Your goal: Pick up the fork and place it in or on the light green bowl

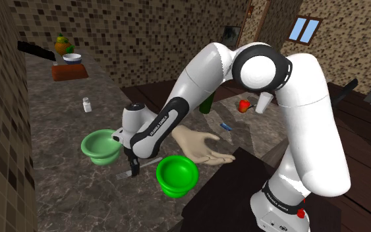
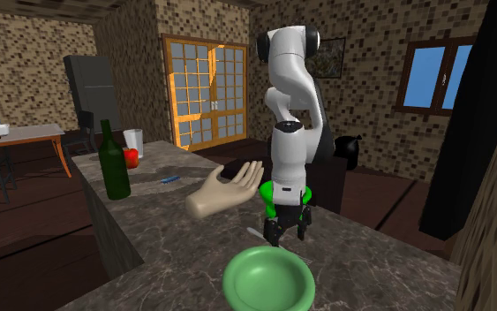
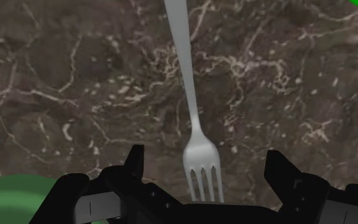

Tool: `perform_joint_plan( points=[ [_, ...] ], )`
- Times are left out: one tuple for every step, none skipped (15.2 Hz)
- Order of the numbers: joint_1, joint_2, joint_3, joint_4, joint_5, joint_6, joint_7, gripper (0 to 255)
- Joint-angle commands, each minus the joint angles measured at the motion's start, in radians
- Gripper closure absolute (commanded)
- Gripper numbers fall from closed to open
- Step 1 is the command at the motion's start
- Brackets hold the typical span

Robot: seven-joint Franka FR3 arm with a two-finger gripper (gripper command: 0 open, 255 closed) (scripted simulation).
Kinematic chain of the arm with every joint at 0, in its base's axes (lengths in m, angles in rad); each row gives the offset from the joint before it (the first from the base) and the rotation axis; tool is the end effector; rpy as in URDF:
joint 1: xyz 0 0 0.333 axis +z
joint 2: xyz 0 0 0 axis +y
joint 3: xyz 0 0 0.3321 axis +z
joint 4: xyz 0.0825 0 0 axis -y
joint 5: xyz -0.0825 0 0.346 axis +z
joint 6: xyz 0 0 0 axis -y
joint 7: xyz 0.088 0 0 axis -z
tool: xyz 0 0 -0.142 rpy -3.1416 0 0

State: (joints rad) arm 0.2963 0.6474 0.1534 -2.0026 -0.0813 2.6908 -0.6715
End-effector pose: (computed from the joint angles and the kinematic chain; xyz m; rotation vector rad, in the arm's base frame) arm 0.5377 0.2598 0.1480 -2.5858 -1.6953 -0.0870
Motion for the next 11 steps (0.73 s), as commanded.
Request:
perform_joint_plan(
  points=[
    [0.006,0.025,-0.004,0.013,-0.004,0.013,0.003,0],
    [0.008,0.038,-0.006,0.018,-0.006,0.020,0.004,0],
    [0.010,0.051,-0.008,0.024,-0.007,0.028,0.005,0],
    [0.012,0.059,-0.009,0.027,-0.008,0.032,0.005,0],
    [0.012,0.058,-0.009,0.027,-0.008,0.032,0.005,0],
    [0.012,0.059,-0.009,0.027,-0.008,0.032,0.005,0],
    [0.012,0.059,-0.009,0.027,-0.008,0.032,0.005,0],
    [0.012,0.059,-0.009,0.027,-0.008,0.032,0.005,0],
    [0.012,0.059,-0.009,0.027,-0.008,0.032,0.005,0],
    [0.012,0.059,-0.009,0.027,-0.008,0.032,0.005,0],
    [0.012,0.058,-0.009,0.027,-0.008,0.032,0.005,0]
  ],
)
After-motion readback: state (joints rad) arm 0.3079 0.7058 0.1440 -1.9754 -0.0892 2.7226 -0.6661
